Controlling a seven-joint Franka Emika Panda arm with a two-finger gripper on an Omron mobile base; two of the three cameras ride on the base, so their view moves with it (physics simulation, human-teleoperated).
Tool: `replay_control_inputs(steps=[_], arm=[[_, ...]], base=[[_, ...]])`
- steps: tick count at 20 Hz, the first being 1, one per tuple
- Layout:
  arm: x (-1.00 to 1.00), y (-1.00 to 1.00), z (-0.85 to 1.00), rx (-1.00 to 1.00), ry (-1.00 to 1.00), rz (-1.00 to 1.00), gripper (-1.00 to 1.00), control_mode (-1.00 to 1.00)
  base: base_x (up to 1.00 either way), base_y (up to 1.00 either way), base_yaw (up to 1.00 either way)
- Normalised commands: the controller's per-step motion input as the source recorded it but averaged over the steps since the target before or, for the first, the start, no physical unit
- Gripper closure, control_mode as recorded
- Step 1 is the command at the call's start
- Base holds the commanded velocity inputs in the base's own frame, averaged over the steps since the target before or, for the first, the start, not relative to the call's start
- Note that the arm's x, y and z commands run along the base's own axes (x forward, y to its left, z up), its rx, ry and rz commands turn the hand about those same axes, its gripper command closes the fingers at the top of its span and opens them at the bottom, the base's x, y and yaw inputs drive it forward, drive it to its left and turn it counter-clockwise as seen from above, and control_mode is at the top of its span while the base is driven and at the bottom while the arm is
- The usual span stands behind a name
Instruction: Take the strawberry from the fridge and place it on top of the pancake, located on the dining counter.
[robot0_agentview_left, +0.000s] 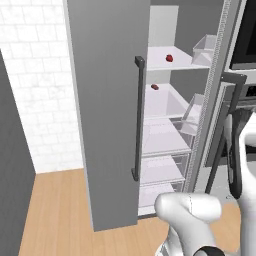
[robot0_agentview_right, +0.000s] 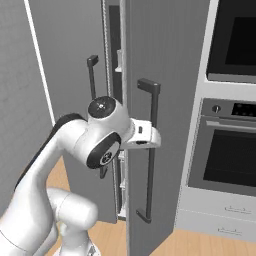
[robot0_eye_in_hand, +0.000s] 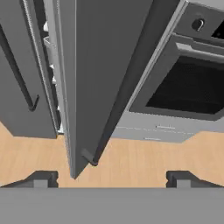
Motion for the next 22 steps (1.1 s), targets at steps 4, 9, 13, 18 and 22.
replay_control_inputs(steps=[4, 9, 13, 18, 22], arm=[[0.00, 1.00, 0.05, -0.60, 0.34, -0.12, -1.00, -1.00], [0.18, 0.89, 0.01, -0.58, 0.45, -0.13, -1.00, -1.00], [0.70, 0.29, 0.00, -0.36, 0.38, -0.07, -1.00, -1.00], [0.94, -0.04, -0.02, 0.00, 0.13, -0.02, -1.00, -1.00], [0.56, 0.05, 0.00, -0.04, 0.08, 0.00, -1.00, -1.00]], base=[[0.00, 0.00, 0.00], [0.00, 0.00, 0.00], [0.00, 0.00, 0.00], [0.00, 0.00, 0.00], [0.00, 0.00, 0.00]])
